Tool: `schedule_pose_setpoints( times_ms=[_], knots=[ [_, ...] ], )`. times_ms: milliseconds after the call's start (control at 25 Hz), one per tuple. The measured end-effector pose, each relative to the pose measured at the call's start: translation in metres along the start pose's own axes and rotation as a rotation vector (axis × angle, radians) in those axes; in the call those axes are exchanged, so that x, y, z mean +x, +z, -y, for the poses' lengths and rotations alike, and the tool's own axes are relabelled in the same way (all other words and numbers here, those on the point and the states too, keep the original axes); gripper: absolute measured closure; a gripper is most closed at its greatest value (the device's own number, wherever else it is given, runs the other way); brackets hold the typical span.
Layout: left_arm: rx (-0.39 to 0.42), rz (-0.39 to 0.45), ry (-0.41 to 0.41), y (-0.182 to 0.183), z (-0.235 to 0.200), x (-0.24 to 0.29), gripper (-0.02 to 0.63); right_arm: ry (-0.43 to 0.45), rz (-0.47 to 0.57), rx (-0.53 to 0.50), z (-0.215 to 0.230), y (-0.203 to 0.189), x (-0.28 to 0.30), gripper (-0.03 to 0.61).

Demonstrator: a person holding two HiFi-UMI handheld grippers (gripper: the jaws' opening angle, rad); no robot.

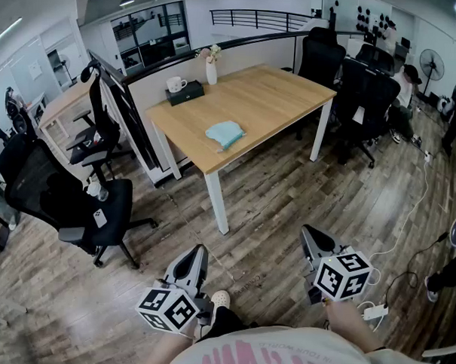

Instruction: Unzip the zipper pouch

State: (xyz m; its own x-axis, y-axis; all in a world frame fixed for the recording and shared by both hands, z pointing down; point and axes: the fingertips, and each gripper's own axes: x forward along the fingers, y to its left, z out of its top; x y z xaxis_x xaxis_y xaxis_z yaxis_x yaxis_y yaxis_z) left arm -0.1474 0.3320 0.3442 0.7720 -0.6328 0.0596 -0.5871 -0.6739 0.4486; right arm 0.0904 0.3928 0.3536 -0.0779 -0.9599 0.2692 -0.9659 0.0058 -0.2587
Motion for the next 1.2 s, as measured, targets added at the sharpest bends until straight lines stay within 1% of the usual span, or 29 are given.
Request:
schedule_pose_setpoints(
  times_ms=[200, 400, 680, 880, 1040, 1120, 1200],
  knots=[
    [-0.013, -0.014, 0.0, 0.004, -0.016, 0.015, 0.614, -0.007, -0.029, 0.006, 0.002, -0.004, 0.021, 0.581],
    [-0.022, -0.027, -0.013, 0.019, -0.046, 0.045, 0.614, -0.028, -0.031, 0.025, 0.005, 0.005, 0.06, 0.581],
    [-0.007, -0.054, -0.071, 0.056, -0.097, 0.102, 0.613, -0.077, -0.002, 0.064, 0.003, 0.029, 0.128, 0.581],
    [0.015, -0.067, -0.133, 0.081, -0.13, 0.138, 0.613, -0.135, 0.028, 0.129, 0.005, 0.04, 0.17, 0.581],
    [0.015, -0.05, -0.181, 0.094, -0.154, 0.159, 0.614, -0.178, 0.027, 0.179, 0.005, 0.033, 0.2, 0.581],
    [0.012, -0.047, -0.188, 0.093, -0.163, 0.167, 0.614, -0.175, -0.005, 0.191, 0.003, 0.024, 0.213, 0.581],
    [0.007, -0.071, -0.187, 0.085, -0.17, 0.172, 0.614, -0.178, -0.046, 0.194, 0.003, 0.014, 0.22, 0.58]
  ],
)
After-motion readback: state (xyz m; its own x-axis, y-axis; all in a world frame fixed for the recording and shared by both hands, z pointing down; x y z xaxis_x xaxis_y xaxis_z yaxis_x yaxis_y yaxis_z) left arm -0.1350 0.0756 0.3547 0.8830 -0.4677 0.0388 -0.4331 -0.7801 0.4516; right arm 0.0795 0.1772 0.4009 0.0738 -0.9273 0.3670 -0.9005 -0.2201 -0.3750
